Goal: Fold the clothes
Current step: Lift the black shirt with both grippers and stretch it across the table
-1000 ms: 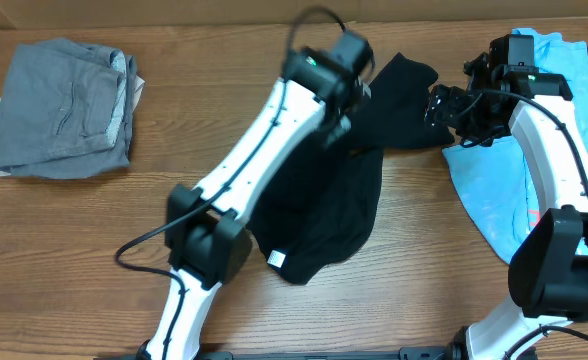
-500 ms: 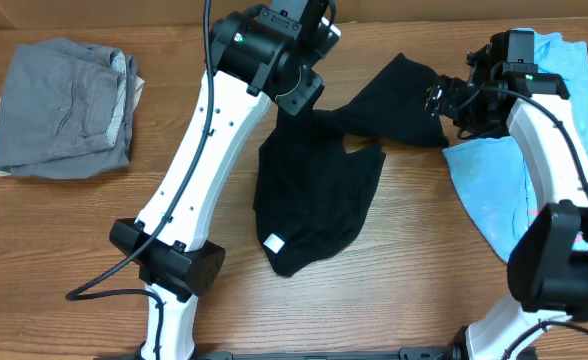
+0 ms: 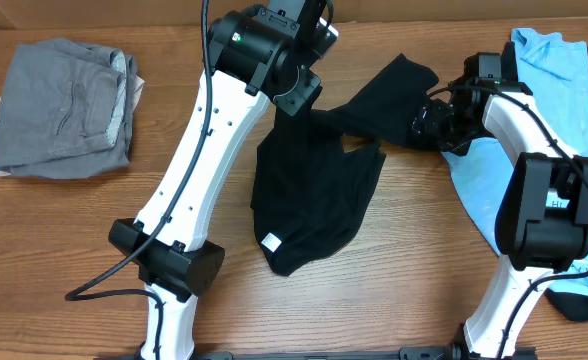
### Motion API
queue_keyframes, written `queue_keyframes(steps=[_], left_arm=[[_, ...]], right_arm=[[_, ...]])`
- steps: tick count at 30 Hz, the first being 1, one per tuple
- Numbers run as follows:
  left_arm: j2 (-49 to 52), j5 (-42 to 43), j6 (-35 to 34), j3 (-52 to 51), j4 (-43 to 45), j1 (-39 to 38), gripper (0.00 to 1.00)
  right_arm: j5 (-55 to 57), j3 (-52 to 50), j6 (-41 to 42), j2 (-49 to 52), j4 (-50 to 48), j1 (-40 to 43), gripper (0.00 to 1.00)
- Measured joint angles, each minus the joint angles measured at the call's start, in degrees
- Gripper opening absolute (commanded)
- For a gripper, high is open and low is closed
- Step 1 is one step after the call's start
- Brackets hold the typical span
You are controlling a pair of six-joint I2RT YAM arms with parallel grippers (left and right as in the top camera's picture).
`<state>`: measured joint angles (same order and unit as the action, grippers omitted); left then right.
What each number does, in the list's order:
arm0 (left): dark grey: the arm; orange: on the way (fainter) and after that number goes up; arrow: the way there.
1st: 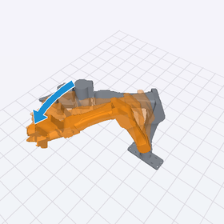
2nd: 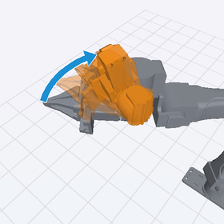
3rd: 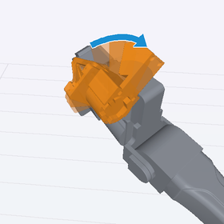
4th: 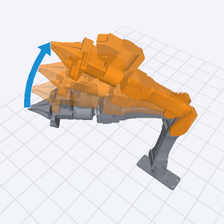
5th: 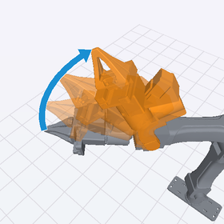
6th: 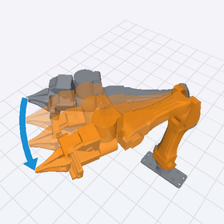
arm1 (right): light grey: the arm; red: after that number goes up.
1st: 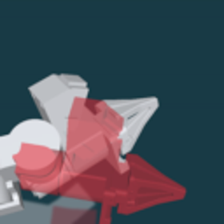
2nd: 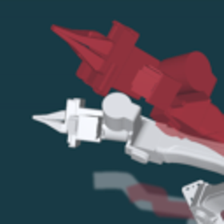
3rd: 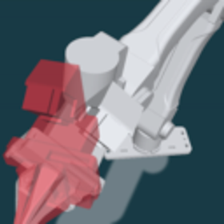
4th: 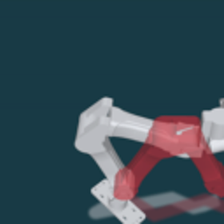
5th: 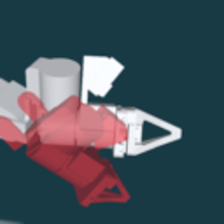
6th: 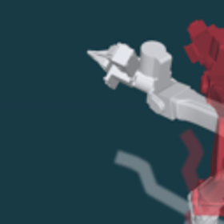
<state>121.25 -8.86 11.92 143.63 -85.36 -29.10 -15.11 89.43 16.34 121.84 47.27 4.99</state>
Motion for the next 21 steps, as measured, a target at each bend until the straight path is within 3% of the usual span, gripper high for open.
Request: queue_keyframes(steps=[9,21], left_arm=[[0.00,0.00,0.00,0.00,0.46,0.00,0.04],[0.00,0.00,0.00,0.00,0.92,0.00,0.04]], right_arm=[[4.35,-0.02,1.31,0.00,4.66,0.00,0.82],[7.02,-0.02,1.62,0.17,2.19,-0.39,0.76]])
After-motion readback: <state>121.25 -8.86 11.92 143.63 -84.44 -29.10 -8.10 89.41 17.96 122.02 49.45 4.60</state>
